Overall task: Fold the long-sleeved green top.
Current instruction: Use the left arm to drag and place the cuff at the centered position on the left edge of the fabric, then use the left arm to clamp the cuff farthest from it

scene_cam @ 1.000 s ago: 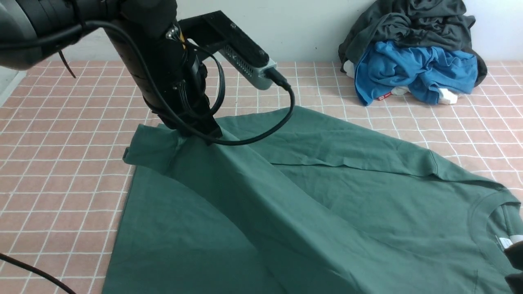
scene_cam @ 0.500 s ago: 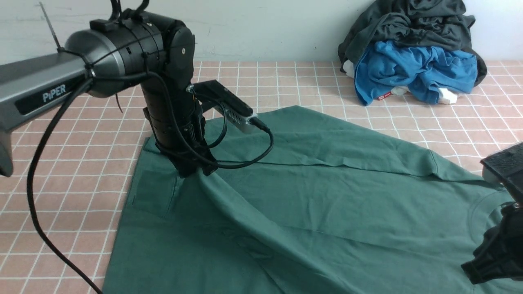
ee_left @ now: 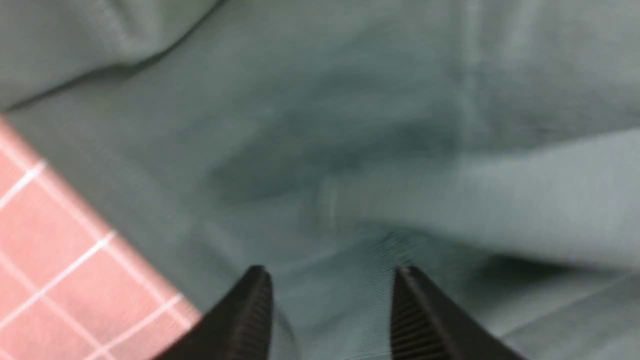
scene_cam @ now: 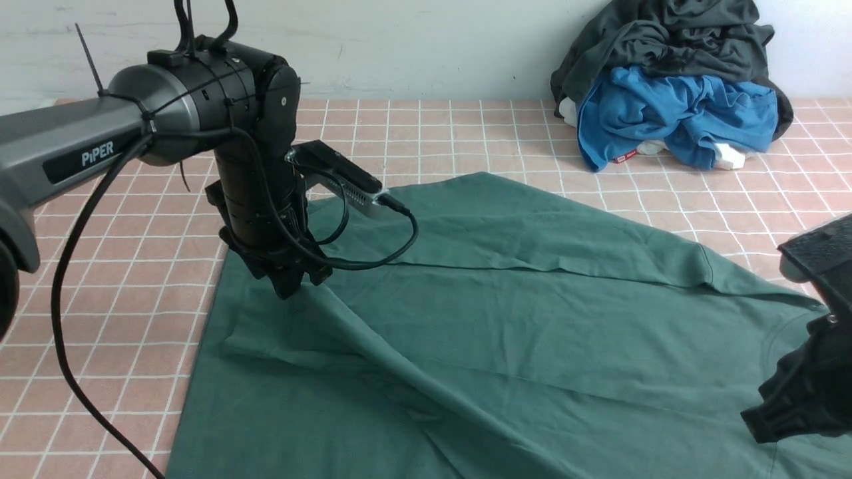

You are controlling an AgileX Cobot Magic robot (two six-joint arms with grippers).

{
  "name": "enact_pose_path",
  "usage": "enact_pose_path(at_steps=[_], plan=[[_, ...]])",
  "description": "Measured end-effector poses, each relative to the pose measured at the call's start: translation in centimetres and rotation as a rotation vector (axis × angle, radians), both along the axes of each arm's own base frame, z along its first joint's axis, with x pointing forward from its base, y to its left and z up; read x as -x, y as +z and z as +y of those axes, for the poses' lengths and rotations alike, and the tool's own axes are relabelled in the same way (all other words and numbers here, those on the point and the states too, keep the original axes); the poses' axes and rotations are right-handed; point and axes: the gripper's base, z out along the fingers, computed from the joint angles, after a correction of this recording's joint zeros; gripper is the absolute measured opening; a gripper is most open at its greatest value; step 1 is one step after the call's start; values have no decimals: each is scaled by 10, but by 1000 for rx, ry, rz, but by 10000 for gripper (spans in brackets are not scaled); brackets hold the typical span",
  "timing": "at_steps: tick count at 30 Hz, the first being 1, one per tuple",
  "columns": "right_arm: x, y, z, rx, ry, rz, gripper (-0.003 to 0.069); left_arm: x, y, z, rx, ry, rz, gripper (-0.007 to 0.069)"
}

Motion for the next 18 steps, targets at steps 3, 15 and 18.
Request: enact_pose_path(at_steps=[3, 15, 18], plan=[[-2, 1, 1, -7, 2, -19, -2, -3, 0, 9, 9, 69, -1, 378], [-21, -17, 8, 5, 11, 30, 0, -36, 5, 68, 234, 402, -213, 389], [-31, -16, 13, 2, 18, 56, 0, -44, 5, 72, 302, 444, -270, 389]])
